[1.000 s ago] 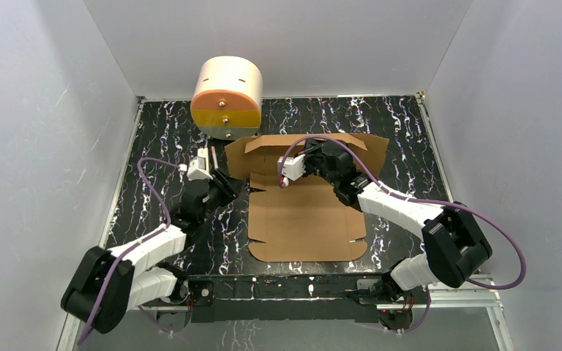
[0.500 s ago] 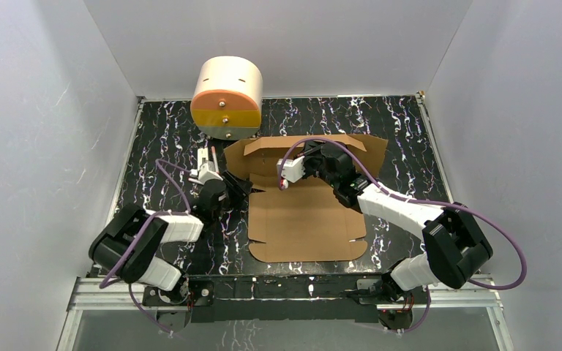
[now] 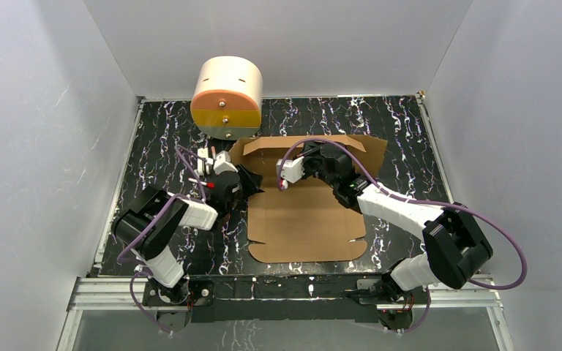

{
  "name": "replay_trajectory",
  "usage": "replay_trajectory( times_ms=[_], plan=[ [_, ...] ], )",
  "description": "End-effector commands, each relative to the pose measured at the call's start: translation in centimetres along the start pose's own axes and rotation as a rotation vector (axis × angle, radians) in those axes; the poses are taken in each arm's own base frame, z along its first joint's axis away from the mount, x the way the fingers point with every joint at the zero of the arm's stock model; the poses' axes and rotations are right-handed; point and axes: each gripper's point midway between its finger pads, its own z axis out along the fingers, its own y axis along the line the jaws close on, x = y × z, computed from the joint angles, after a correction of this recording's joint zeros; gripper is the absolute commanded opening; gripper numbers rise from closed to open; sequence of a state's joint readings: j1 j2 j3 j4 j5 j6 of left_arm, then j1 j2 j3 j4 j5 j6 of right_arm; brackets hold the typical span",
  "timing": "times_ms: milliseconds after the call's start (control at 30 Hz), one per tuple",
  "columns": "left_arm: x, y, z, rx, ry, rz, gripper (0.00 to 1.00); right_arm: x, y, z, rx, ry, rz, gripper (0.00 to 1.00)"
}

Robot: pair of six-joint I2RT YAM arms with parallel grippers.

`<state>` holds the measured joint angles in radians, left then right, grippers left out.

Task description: Fold the paper box

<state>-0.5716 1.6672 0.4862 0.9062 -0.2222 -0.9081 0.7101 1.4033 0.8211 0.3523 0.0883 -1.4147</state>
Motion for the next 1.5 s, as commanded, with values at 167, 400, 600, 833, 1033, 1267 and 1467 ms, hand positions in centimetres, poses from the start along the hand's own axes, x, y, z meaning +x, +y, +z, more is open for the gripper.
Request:
replay_trajectory(
  times_ms=[167,400,600,833,1033,1267,1467],
  plan=[
    [0.1,-5.3,0.9,0.133,-0.050,0.226,0.26,-1.4,-2.0,-0.1,0.060,-0.039,-0.003,0.03],
    [2.8,-5.5,1.6,0.139,-0.010,0.343,0.28,-1.5,-1.9,0.0,0.056,-0.035,-0.010,0.03],
    [1.6,-5.3,0.4,0.126,-0.051,0.351,0.32,-1.4,-1.9,-0.2,0.056,-0.026,-0.014,0.03],
    [-2.3,-6.1,-2.8,0.132,-0.164,0.363,0.42,-0.9,-2.2,-0.3,0.064,0.000,-0.025,0.03],
    [-4.5,-5.8,-5.4,0.123,-0.223,0.421,0.46,-0.7,-2.4,-0.1,0.055,0.018,-0.027,0.03],
    [-7.1,-4.9,-6.6,0.142,-0.244,0.521,0.45,-0.7,-2.0,0.1,0.025,0.023,-0.033,0.02],
    [-10.2,-3.2,-8.1,0.133,-0.299,0.505,0.45,-0.6,-1.6,0.2,0.004,0.024,-0.033,0.02]
  ],
)
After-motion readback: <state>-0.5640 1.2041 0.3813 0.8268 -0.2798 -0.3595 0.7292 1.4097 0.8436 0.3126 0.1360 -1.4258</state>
